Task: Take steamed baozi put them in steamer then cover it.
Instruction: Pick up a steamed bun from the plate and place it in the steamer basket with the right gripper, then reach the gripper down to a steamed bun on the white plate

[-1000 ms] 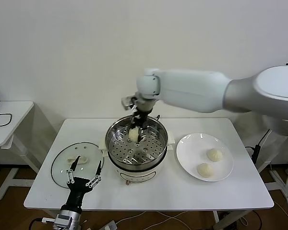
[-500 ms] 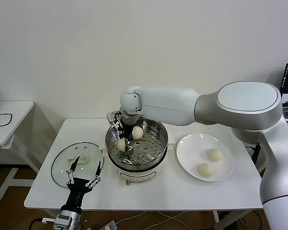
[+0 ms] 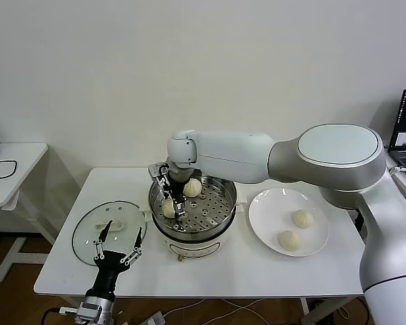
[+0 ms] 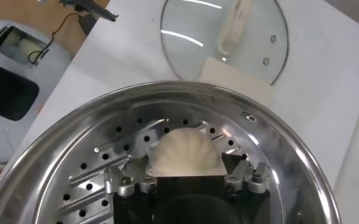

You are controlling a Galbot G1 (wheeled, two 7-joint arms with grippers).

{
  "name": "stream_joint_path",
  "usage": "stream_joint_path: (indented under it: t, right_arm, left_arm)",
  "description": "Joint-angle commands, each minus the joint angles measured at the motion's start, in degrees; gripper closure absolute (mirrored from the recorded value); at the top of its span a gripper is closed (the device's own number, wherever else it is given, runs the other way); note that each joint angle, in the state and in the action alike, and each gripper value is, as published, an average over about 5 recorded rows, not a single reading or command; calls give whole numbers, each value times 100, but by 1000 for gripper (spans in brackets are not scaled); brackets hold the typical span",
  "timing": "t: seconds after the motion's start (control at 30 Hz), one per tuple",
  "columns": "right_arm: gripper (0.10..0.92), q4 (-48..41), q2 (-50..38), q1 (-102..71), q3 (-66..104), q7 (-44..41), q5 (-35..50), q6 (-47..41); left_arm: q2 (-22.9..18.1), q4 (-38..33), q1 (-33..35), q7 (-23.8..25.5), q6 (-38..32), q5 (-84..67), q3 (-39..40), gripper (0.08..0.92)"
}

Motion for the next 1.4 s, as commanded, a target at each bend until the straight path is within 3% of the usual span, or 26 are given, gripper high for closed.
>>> stream_joint_path:
  t: [0.03, 0.27, 0.67, 1.03, 1.4]
  right_arm:
    - [203, 881, -911, 457, 294, -214, -210, 4]
    - [203, 1555, -2588, 1110, 683, -1113, -655, 437]
    - [203, 1129, -4609, 516, 551, -2023, -1671, 1220]
    - [203, 700, -4698, -1323, 1076, -1604, -2213, 1420]
    - [203, 253, -4268, -1934, 1400, -1297, -2414, 1446]
  left_arm:
    - [-3, -37, 15, -1, 21, 0, 2, 177]
    - [-12, -109, 52, 1, 48, 12, -1, 177]
    - [-33, -156, 82, 9, 51, 26, 33, 177]
    - [-50, -133, 105, 3, 62, 27, 14, 177]
    - [-53, -96, 114, 1, 56, 29, -25, 177]
